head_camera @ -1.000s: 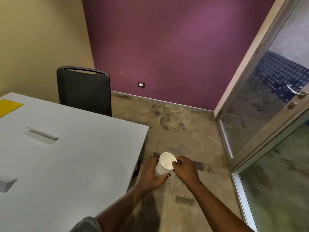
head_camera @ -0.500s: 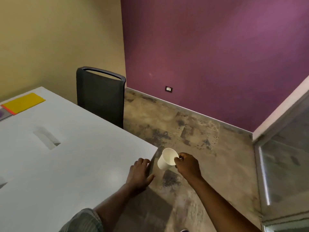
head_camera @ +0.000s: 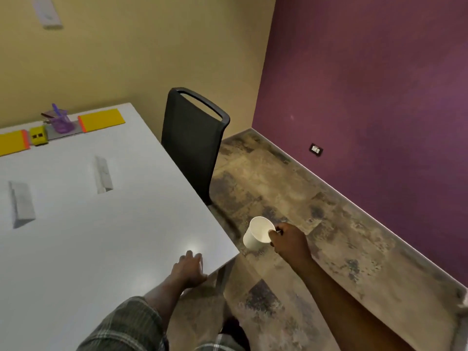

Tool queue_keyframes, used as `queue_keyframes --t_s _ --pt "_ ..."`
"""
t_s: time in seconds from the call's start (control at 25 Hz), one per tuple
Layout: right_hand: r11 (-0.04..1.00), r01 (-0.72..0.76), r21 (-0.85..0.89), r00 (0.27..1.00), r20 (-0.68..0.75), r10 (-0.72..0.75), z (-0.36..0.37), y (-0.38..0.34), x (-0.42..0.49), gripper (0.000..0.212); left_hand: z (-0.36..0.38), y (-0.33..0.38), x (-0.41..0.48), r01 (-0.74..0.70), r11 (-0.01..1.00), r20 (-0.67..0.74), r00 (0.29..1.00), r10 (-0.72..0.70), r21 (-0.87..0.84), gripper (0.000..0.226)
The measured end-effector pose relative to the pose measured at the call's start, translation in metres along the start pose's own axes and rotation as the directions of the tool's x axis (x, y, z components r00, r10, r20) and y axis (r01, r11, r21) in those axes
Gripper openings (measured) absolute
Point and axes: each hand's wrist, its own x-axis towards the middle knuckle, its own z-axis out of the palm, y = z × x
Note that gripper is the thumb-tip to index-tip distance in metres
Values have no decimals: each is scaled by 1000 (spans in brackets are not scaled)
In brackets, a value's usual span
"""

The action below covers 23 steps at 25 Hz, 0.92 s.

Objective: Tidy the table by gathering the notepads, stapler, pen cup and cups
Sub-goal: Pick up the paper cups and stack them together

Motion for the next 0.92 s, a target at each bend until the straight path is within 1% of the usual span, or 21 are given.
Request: queue_keyframes --t_s 0.08,0.12,0.24,0.4,0.52,0.6,0.64,0.76,0.92 --pt "999 45 -12 998 45 -44 -2 -4 35 21 -3 7 21 38 999 -17 999 -38 2 64" --pt "998 67 -14 996 67 -66 -2 -6 51 21 -4 12 32 51 999 -18 999 -51 7 67" --pt "988 152 -39 979 141 -146 -3 -19 111 21 -12 26 76 115 993 -42 992 -116 -24 88" --pt "942 315 -119 921 276 -274 -6 -58 193 23 -42 33 134 190 980 -55 980 -193 -56 98" --pt "908 407 -100 870 344 -352 -1 -97 244 23 -66 36 166 252 961 -33 966 -257 -110 99" --pt "901 431 -57 842 384 -379 7 -122 267 22 -77 35 176 282 946 6 959 -284 -159 98" --pt "893 448 -40 820 417 -392 13 -133 277 22 -79 34 180 300 938 3 953 -304 -172 99" --pt "860 509 -41 753 504 -422 37 -165 302 19 -80 33 191 382 897 -43 915 -400 -224 96" --pt "822 569 9 655 600 -460 67 -209 338 14 -81 41 207 498 797 -90 827 -555 -342 88"
